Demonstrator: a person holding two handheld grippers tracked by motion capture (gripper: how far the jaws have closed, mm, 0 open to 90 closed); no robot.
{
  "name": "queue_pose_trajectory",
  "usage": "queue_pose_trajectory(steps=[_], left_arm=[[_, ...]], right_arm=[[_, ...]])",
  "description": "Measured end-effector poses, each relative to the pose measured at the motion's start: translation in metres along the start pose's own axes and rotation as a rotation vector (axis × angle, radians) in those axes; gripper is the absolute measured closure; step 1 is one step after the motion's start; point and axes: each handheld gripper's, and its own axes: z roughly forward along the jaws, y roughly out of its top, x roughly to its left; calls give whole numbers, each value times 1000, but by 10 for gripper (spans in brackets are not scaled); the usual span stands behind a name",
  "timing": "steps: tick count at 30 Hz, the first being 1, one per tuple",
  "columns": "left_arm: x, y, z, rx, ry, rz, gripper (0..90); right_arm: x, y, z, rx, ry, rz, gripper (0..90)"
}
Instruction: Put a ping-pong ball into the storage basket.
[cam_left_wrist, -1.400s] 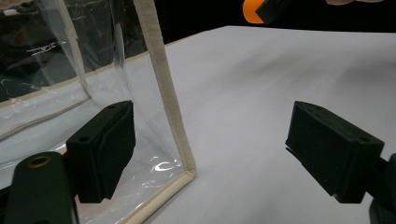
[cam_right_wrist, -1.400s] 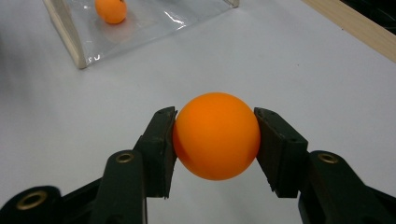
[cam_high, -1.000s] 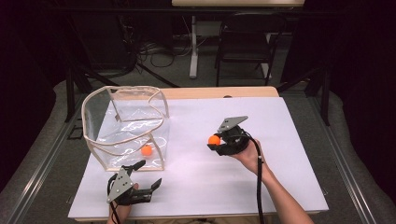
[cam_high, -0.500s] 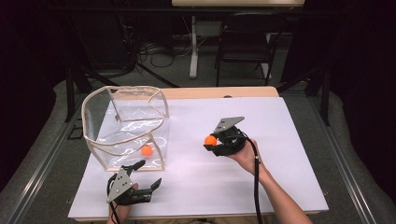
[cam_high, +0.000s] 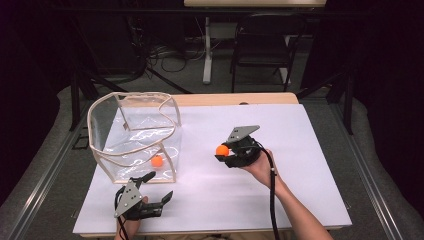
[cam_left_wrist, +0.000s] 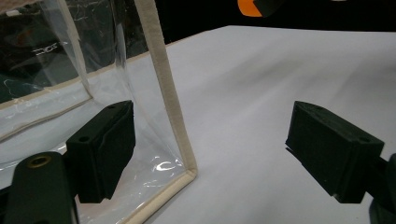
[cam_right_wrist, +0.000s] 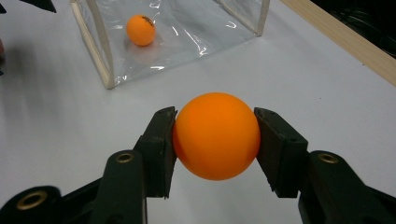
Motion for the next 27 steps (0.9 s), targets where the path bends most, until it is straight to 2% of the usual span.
queue_pose_trajectory(steps=[27], left_arm=[[1, 0, 0, -1, 5, -3, 157]], right_arm=[[4, 16, -5, -47, -10, -31, 512]])
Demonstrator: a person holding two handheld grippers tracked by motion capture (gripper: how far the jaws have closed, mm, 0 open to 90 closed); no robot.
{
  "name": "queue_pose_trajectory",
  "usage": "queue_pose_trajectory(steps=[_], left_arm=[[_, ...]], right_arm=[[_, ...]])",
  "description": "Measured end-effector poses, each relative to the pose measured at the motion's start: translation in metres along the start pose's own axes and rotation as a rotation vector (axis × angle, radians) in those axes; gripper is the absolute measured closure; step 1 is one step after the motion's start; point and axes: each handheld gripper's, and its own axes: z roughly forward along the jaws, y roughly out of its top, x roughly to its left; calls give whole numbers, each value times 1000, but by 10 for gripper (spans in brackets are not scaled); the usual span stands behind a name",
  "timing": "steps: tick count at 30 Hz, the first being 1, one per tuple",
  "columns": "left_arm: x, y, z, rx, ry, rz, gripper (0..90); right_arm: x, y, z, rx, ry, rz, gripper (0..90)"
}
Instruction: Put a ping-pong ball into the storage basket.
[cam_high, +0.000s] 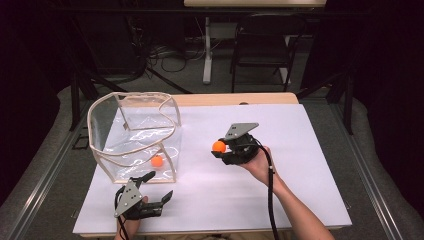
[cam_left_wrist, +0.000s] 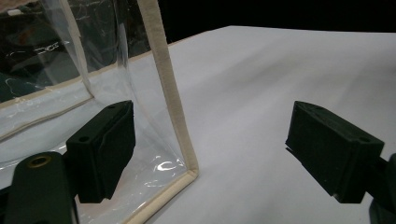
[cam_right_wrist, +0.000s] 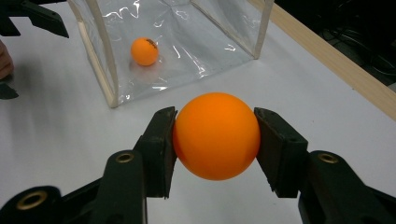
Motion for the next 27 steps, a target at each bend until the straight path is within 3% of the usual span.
queue_pose_trajectory(steps=[27], left_arm=[[0, 0, 1, -1, -4, 0, 157]], right_arm=[[-2, 30, -2, -56, 6, -19, 513]])
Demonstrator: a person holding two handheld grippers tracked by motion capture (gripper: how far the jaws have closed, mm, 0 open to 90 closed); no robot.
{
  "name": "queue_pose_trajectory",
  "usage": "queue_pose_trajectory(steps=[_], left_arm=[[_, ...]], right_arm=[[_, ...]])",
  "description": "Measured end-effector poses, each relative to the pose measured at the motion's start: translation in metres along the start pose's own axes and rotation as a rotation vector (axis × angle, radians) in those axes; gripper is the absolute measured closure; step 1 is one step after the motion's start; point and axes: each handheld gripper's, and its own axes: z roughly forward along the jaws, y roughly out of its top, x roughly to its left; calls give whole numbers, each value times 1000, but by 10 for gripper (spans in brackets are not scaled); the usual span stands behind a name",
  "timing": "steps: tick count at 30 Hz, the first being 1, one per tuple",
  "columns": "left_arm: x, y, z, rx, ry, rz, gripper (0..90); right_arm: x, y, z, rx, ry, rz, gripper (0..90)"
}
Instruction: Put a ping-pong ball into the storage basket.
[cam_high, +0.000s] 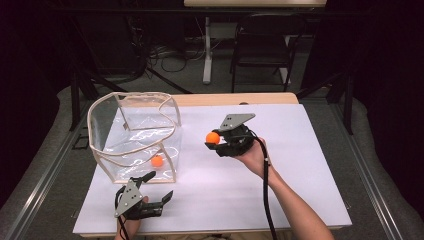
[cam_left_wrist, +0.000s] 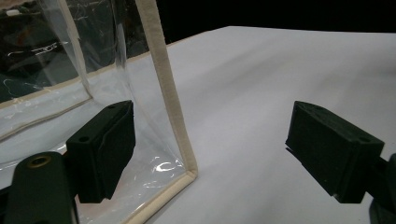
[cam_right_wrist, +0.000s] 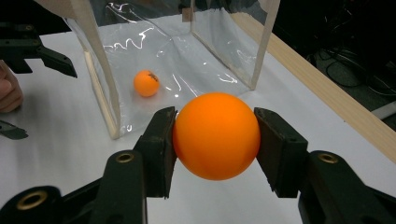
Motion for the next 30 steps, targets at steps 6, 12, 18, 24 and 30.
queue_pose_trajectory(steps=[6, 12, 18, 24, 30], left_arm=[[0, 0, 0, 1, 2, -1, 157], [0, 0, -1, -1, 1, -1, 157], [0, 0, -1, -2, 1, -2, 157], [0, 0, 0, 0, -1, -1, 157], [0, 0, 0, -2, 3, 0, 157]], right_arm=[[-1, 6, 0, -7, 0, -6, 513], [-2, 13, 0, -16, 4, -5, 513], [-5, 18, 2, -19, 3, -7, 513], [-5, 23, 3, -21, 2, -10, 513], [-7, 30, 2, -29, -4, -14, 513]])
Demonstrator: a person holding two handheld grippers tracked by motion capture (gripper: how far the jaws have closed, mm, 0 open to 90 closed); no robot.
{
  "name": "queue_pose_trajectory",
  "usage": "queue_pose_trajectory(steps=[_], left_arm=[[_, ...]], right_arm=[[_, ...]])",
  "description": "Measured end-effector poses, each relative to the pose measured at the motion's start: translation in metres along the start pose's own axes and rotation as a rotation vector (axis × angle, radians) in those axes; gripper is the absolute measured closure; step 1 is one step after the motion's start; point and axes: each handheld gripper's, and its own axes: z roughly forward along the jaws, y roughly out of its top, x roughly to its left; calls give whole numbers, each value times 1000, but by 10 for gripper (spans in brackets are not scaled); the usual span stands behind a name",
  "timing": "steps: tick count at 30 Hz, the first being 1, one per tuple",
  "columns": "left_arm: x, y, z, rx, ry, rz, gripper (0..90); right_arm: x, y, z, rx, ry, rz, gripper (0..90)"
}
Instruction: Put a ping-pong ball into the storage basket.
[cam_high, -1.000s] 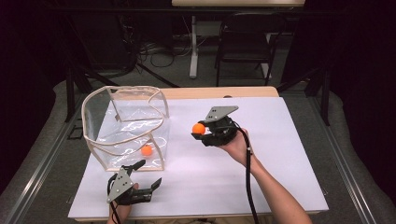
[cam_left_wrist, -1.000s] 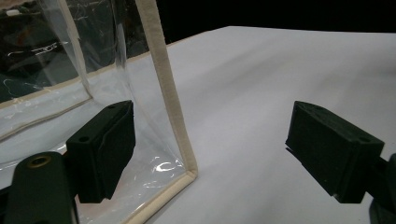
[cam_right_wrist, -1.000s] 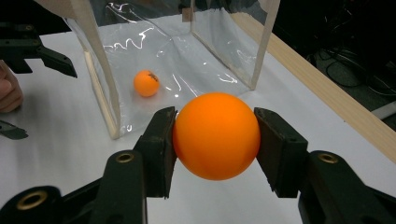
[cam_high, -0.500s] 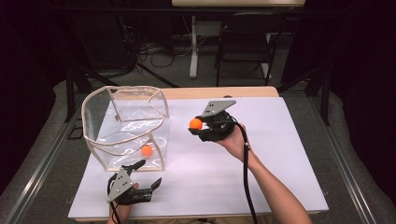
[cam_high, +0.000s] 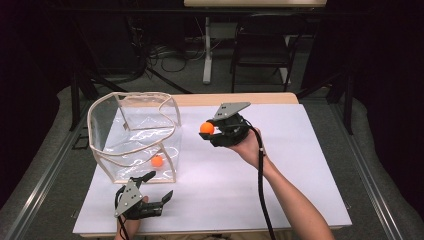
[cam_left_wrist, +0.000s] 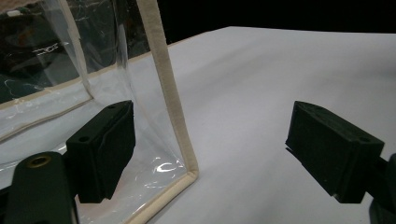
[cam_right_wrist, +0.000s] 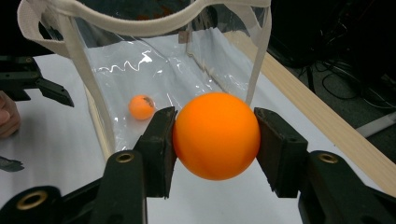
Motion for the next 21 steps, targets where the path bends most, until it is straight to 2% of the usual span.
queue_pose_trajectory(steps=[21], left_arm=[[1, 0, 0, -1, 1, -1, 157]], right_arm=[[-4, 20, 3, 8, -7, -18, 512]])
